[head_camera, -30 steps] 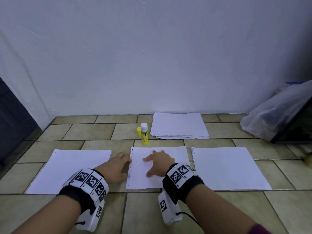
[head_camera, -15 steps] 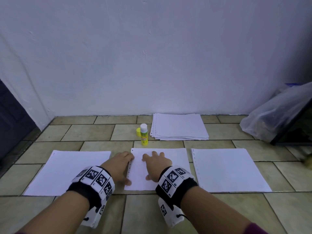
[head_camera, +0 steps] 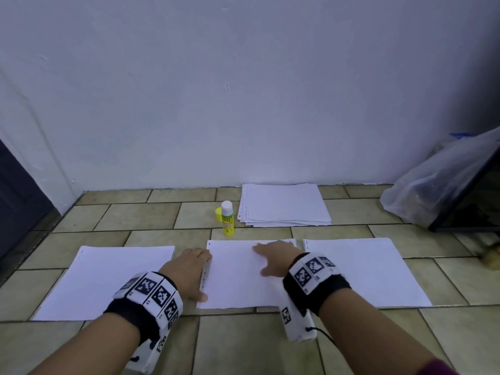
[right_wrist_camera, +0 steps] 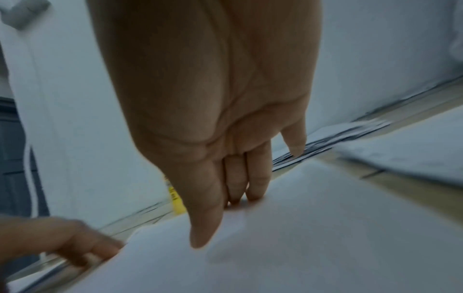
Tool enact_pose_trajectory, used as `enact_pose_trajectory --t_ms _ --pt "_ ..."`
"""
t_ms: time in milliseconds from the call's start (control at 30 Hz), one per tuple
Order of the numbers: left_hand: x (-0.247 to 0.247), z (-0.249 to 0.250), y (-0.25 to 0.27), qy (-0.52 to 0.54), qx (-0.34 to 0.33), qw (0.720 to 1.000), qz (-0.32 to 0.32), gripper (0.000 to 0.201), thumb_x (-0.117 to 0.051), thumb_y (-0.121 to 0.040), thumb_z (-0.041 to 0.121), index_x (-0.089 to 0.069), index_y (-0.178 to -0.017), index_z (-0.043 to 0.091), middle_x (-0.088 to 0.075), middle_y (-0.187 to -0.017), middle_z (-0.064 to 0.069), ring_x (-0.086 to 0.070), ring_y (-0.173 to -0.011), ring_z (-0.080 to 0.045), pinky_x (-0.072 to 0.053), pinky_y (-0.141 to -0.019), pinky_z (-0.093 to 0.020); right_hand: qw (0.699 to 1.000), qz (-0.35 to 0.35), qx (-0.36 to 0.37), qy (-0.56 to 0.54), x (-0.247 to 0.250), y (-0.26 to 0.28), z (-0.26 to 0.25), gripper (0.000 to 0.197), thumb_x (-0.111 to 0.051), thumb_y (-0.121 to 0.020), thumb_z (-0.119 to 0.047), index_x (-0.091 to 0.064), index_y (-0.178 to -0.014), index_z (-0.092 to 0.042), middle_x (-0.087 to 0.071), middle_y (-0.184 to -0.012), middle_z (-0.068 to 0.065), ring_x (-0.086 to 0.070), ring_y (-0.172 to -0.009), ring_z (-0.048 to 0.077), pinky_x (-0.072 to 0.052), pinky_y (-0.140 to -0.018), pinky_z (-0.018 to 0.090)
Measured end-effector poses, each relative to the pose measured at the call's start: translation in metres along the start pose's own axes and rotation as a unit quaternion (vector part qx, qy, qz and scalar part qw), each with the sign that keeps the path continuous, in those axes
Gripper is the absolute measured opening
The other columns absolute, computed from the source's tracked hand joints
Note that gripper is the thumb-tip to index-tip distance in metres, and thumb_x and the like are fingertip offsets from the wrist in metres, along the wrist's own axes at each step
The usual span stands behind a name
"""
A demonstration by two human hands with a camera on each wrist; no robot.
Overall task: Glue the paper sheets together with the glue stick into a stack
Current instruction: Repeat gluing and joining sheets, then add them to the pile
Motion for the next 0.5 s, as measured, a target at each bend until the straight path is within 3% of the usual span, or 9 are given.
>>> enact_pose_trajectory --t_ms 167,267,400,500 --pt "0.003 0.001 0.002 -0.053 0.003 0.999 0.012 0.091 -0.065 -0.081 0.052 -0.014 -0.151 0.021 -0.019 -0.155 0.007 -0.017 -0.139 -0.019 -0.029 -0.109 -0.038 0.996 0.023 -0.080 -0.010 0.005 -0.001 0.035 0.047 -0.046 -0.097 -0.031 -0.043 -0.142 -0.017 -0.047 -0.141 0.008 -0.044 -0.129 0.026 -0.040 -0.101 0.031" --pt "0.004 0.004 0.004 -0.067 0.001 0.998 0.006 0.092 -0.067 -0.078 0.053 -0.017 -0.150 0.022 -0.022 -0.153 0.007 -0.019 -0.137 -0.020 -0.027 -0.109 -0.040 0.993 0.046 -0.111 -0.020 0.010 -0.004 0.032 0.040 -0.054 -0.094 -0.035 -0.057 -0.125 -0.009 -0.057 -0.127 0.009 -0.053 -0.117 0.025 -0.042 -0.084 0.028" --pt "0.015 0.005 0.007 -0.093 0.002 0.996 -0.011 0.084 -0.066 -0.070 0.067 -0.040 -0.136 0.022 -0.037 -0.138 0.004 -0.027 -0.127 -0.020 -0.030 -0.102 -0.037 0.990 0.071 -0.124 0.011 0.010 0.006 0.009 0.045 -0.070 -0.084 -0.031 -0.055 -0.119 -0.007 -0.055 -0.122 0.008 -0.053 -0.115 0.024 -0.049 -0.089 0.034" --pt "0.021 0.021 0.009 -0.085 -0.027 0.996 0.017 0.075 -0.061 -0.074 0.070 -0.053 -0.124 0.015 -0.042 -0.132 -0.002 -0.031 -0.124 -0.021 -0.034 -0.100 -0.037 0.987 0.098 -0.109 0.064 0.000 0.011 -0.013 0.032 -0.055 -0.091 -0.017 -0.053 -0.121 -0.007 -0.047 -0.127 0.013 -0.041 -0.122 0.028 -0.044 -0.093 0.037"
Point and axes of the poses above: each hand's wrist, its own y-axis away from the middle knuckle, its own x-axis out of the back of the hand, z = x × y, the point moved 3 cm from there along -y, towards the middle knuckle
